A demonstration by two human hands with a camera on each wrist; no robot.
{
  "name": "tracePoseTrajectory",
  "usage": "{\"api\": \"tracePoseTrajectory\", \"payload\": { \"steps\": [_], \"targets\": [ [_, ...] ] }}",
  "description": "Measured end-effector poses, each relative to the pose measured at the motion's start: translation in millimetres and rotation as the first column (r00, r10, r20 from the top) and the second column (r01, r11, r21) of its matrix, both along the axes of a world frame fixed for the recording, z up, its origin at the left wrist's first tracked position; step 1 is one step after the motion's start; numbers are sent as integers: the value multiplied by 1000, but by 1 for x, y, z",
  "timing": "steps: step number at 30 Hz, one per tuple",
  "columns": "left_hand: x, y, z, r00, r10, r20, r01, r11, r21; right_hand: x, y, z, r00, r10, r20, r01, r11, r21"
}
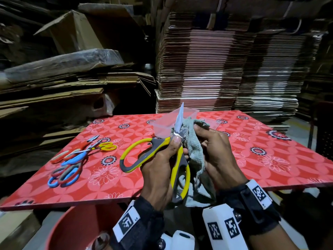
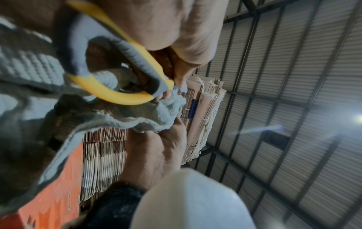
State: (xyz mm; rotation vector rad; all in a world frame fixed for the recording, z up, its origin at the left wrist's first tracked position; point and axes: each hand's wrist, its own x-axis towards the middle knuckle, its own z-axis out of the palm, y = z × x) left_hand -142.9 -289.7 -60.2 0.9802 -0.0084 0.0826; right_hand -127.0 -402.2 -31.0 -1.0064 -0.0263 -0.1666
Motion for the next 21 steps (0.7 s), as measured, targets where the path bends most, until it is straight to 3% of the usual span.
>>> {"api": "tracePoseTrajectory", "payload": {
  "steps": [7,21],
  "targets": [
    [-3,0,1,999,-7,39,7,1000,4,-5,-9,5,998,48,38,-47,999,-11],
    [-4,-5,8,999,-43,13,43,999,3,-12,-9,13,995,-80,61,83,996,-38]
  ]
}}
